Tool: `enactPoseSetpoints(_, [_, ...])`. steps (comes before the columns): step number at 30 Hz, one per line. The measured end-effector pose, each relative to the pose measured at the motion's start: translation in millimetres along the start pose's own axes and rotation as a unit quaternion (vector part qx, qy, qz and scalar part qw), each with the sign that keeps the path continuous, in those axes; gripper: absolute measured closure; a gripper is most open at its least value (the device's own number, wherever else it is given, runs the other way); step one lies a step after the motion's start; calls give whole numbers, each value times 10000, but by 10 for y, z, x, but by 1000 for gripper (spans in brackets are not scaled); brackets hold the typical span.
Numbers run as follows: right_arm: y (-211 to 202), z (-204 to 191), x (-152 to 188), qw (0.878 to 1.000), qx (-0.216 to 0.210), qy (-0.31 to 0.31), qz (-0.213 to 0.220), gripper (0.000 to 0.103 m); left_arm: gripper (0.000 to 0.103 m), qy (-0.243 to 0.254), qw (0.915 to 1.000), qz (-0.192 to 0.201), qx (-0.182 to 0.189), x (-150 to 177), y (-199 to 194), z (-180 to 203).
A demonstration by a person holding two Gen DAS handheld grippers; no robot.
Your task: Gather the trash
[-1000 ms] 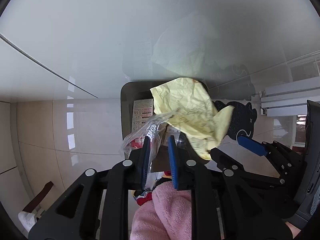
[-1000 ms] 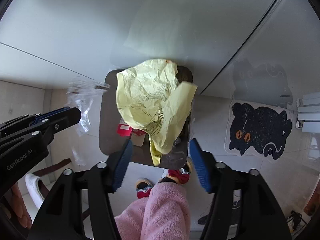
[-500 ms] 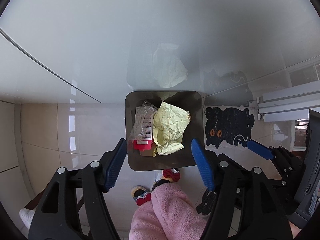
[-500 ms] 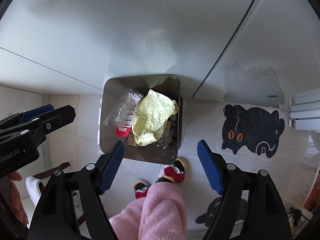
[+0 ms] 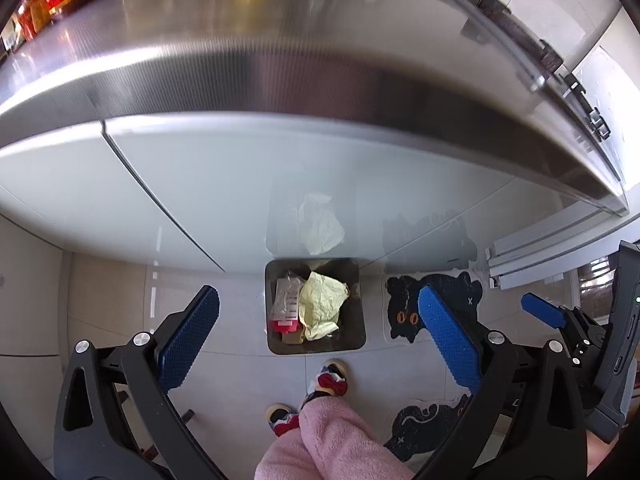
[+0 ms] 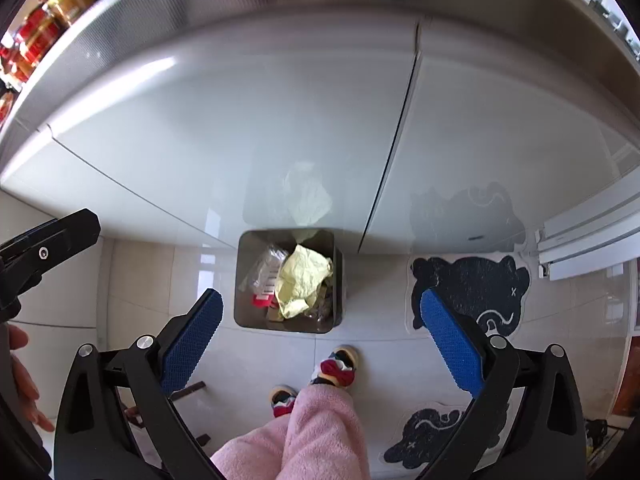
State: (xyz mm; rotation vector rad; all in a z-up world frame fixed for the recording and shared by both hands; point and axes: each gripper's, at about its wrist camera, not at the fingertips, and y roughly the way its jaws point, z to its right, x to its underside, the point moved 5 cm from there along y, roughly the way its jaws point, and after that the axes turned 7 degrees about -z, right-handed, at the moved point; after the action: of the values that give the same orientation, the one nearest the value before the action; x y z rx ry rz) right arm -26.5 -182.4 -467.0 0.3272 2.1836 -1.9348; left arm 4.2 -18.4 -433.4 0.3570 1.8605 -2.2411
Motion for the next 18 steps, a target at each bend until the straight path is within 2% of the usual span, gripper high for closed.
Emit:
enactPoseSetpoints(6, [-1127,46,-127,9962,175,116,850,3,8,206,9943,986,-363,-180,-1128,133])
enactPoseSetpoints(12, [-2093,74,-330,9835,272,110,1783,3,8,184,9810,1879,-441,-291,-2147,205])
enactPoseSetpoints(18, [-2810,-11,-499,9708,382,32,2367,3,8,148,9654,2533,-608,-346,-2854,289])
